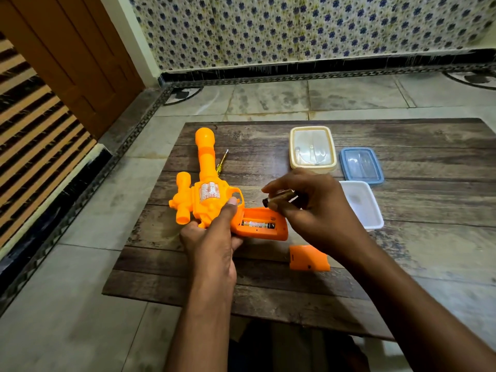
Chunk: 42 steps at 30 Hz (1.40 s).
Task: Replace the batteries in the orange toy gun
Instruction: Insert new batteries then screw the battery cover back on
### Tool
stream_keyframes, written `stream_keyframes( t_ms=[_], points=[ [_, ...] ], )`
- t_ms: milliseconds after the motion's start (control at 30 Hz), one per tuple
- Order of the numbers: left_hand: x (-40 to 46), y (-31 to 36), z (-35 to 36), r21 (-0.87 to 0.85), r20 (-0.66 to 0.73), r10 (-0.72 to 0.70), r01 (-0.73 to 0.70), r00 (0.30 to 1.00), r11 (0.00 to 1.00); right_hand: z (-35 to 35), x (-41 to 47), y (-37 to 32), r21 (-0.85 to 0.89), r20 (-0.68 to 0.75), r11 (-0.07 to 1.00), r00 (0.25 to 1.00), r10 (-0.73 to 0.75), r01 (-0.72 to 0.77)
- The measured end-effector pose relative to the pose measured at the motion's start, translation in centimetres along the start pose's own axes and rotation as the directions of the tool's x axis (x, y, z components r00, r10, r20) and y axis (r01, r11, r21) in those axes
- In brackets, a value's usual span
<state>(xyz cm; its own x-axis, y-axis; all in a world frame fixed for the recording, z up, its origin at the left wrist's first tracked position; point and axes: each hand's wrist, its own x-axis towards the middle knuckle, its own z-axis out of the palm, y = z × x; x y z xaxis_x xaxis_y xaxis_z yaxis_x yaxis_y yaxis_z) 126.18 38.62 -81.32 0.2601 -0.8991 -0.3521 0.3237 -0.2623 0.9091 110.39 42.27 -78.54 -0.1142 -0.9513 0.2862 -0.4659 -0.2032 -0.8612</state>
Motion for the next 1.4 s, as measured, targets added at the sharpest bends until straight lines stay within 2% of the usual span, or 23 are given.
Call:
stream_keyframes(
  t_ms=[133, 200, 333, 400, 567, 667, 833, 967, 1067, 1200, 1400],
  points=[
    [-0.1, 0.1, 0.0, -0.002, 0.005, 0.005, -0.005, 1.0, 1.0, -0.8, -0.1, -0.8, -0.087, 0.038, 0.995, 0.998, -0.043, 0.046],
    [-0.1, 0.2, 0.1, -0.018, 0.008, 0.011, -0.011, 1.0, 1.0, -1.0, -0.1, -1.2, -0.219, 0.102, 0.967, 0.989, -0.109, 0.129],
    [-0.2, 0.3, 0.0, -0.002, -0.003, 0.021, -0.021, 1.0, 1.0, -0.1, -0.3, -1.1, -0.493, 0.242, 0.804, 0.94, -0.24, 0.333],
    [-0.3, 0.3, 0.0, 0.005, 0.001, 0.021, -0.021, 1.0, 1.0, 0.3, -0.5, -0.8, -0.558, 0.267, 0.736, 0.923, -0.277, 0.383],
    [-0.4, 0.5, 0.0, -0.017, 0.007, 0.024, -0.023, 1.0, 1.0, 1.2, -0.7, -0.6, -0.463, 0.094, 0.829, 0.948, -0.305, 0.313],
    [-0.4, 0.5, 0.2, -0.027, 0.005, 0.015, -0.015, 1.0, 1.0, 1.6, -0.6, -0.1, -0.463, 0.028, 0.823, 0.933, -0.358, 0.329],
    [-0.5, 0.4, 0.3, -0.019, 0.012, 0.015, -0.015, 1.0, 1.0, 2.1, -0.3, 0.9, -0.452, 0.029, 0.806, 0.91, -0.414, 0.381],
    [-0.4, 0.3, 0.2, -0.044, 0.024, 0.009, -0.008, 1.0, 0.999, 2.5, -0.1, 1.7, -0.331, 0.015, 0.856, 0.909, -0.415, 0.397],
    [-0.4, 0.2, 0.1, -0.048, 0.043, 0.01, -0.007, 0.999, 0.999, 2.4, 0.0, 1.9, -0.302, -0.005, 0.871, 0.913, -0.408, 0.388],
    [-0.7, 0.3, 0.3, -0.068, 0.056, 0.009, -0.005, 0.998, 0.998, 3.0, 0.3, 2.4, -0.307, 0.056, 0.841, 0.89, -0.452, 0.446],
    [-0.9, 0.5, 0.4, -0.12, 0.068, -0.035, 0.043, 0.997, 0.992, 3.1, 0.3, 2.3, -0.239, 0.031, 0.895, 0.925, -0.38, 0.376]
  ],
)
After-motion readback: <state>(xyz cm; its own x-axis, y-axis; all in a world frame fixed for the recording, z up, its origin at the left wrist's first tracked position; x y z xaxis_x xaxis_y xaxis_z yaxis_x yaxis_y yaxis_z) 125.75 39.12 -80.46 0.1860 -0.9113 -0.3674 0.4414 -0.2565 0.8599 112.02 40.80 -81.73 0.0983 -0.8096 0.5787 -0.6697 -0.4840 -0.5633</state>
